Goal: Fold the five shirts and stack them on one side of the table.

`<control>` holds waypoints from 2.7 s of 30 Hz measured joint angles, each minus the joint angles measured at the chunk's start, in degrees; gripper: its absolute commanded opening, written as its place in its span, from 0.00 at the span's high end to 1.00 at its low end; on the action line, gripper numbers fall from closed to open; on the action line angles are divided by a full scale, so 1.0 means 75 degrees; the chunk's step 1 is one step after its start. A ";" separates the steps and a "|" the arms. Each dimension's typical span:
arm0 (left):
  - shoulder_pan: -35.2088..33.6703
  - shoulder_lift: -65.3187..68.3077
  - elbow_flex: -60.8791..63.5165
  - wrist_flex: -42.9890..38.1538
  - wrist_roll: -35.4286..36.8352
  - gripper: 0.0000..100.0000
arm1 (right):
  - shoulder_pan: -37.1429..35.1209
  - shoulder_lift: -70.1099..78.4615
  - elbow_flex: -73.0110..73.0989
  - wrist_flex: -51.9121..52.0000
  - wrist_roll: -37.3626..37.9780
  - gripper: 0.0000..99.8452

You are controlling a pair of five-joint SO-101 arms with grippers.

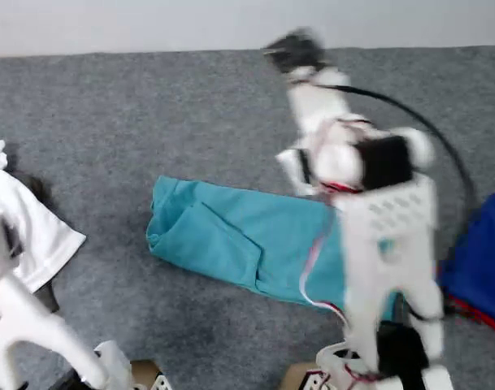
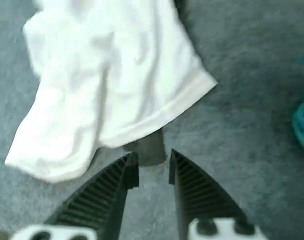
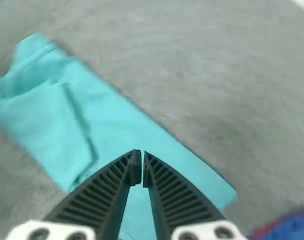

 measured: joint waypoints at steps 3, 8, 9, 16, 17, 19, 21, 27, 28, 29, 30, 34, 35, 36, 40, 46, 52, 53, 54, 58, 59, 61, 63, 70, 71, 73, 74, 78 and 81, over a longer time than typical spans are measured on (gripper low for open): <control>0.1407 0.0000 -0.0047 0.0000 0.0399 0.89 | 0.1125 -0.0985 0.0563 0.0000 -0.0035 0.99; 0.4173 0.0000 -0.0047 -0.0199 0.0985 0.89 | 0.2649 -0.2251 0.1536 0.0000 -0.0047 0.99; 0.4630 0.0000 -0.0047 -0.0305 0.1067 0.89 | 0.2884 -0.2438 0.1793 0.0000 -0.0059 0.99; 0.5826 0.0000 -0.0047 -0.0492 0.1383 0.89 | 0.3493 -0.3083 0.4243 0.0000 -0.0059 0.99; 0.5826 0.0000 -0.0047 -0.0492 0.1383 0.89 | 0.3516 -0.3130 0.4630 0.0000 -0.0105 0.99; 0.5697 0.0000 -0.0047 -0.0410 0.1383 0.89 | 0.3528 -0.3200 0.5345 0.0000 -0.0281 0.98; 0.5404 0.0000 -0.0047 -0.0305 0.1383 0.89 | 0.3528 -0.3200 0.6001 -0.0059 -0.0328 0.93; 0.3727 0.0000 -0.0047 -0.0141 0.0856 0.89 | 0.3622 -0.3188 0.7560 -0.1137 -0.0715 0.74; 0.3399 0.0000 -0.0047 -0.0141 0.0738 0.89 | 0.3634 -0.3153 0.7760 -0.1301 -0.0926 0.73; 0.3083 0.0000 -0.0047 -0.0141 0.0621 0.89 | 0.3634 -0.3048 0.7936 -0.1500 -0.1125 0.72; 0.2790 0.0000 -0.0047 -0.0141 0.0516 0.89 | 0.3634 -0.2930 0.8064 -0.1676 -0.1336 0.71; 0.1782 0.0000 -0.0047 -0.0105 0.0234 0.89 | 0.3634 -0.2309 0.8158 -0.2379 -0.1887 0.71; 0.1594 0.0000 -0.0047 -0.0070 0.0211 0.89 | 0.3634 -0.2122 0.8158 -0.2579 -0.1946 0.71; 0.1442 0.0000 -0.0047 -0.0047 0.0211 0.89 | 0.3634 -0.1887 0.8158 -0.2778 -0.1969 0.71; 0.1055 0.0000 -0.0047 -0.0023 0.0105 0.89 | 0.3634 -0.0903 0.8158 -0.3552 -0.2016 0.71; 0.0996 0.0000 -0.0047 0.0000 0.0082 0.89 | 0.3634 0.0410 0.8158 -0.4407 -0.2016 0.71; 0.0996 0.0000 -0.0047 0.0000 0.0082 0.89 | 0.3634 0.1618 0.8158 -0.5345 -0.2016 0.71; 0.0996 0.0000 -0.0047 0.0000 0.0082 0.89 | 0.3634 0.1793 0.8158 -0.5474 -0.2016 0.71; 0.0996 0.0000 -0.0047 0.0000 0.0082 0.89 | 0.3587 0.1958 0.8158 -0.5544 -0.2016 0.71; 0.0996 0.0000 -0.0047 0.0000 0.0082 0.89 | 0.3329 0.2333 0.8018 -0.5439 -0.2016 0.76; 0.0996 0.0000 -0.0047 0.0000 0.0082 0.89 | 0.3282 0.2403 0.7924 -0.5345 -0.2016 0.80; 0.0996 0.0000 -0.0047 0.0000 0.0082 0.89 | 0.3177 0.2520 0.7771 -0.5216 -0.2016 0.89; 0.0996 0.0000 -0.0047 0.0000 0.0082 0.89 | 0.3165 0.2579 0.7642 -0.5122 -0.2016 0.97; 0.0996 0.0000 -0.0047 0.0000 0.0082 0.89 | 0.3130 0.2590 0.7596 -0.4864 -0.0879 0.99; 0.0996 0.0000 -0.0047 0.0000 0.0082 0.89 | 0.3141 0.2590 0.7537 -0.4782 -0.0809 0.99; 0.0996 0.0000 -0.0047 0.0000 0.0082 0.89 | 0.3364 0.2602 0.7361 -0.4642 -0.0610 0.99; 0.0996 0.0000 -0.0047 0.0000 0.0082 0.89 | 0.3528 0.2602 0.7267 -0.4595 -0.0492 0.99; 0.0996 0.0000 -0.0047 0.0000 0.0082 0.89 | 0.4325 0.2602 0.6763 -0.4290 0.0293 0.99; 0.0996 0.0000 -0.0047 0.0000 0.0082 0.89 | 0.5017 0.2614 0.6072 -0.4044 0.0996 0.99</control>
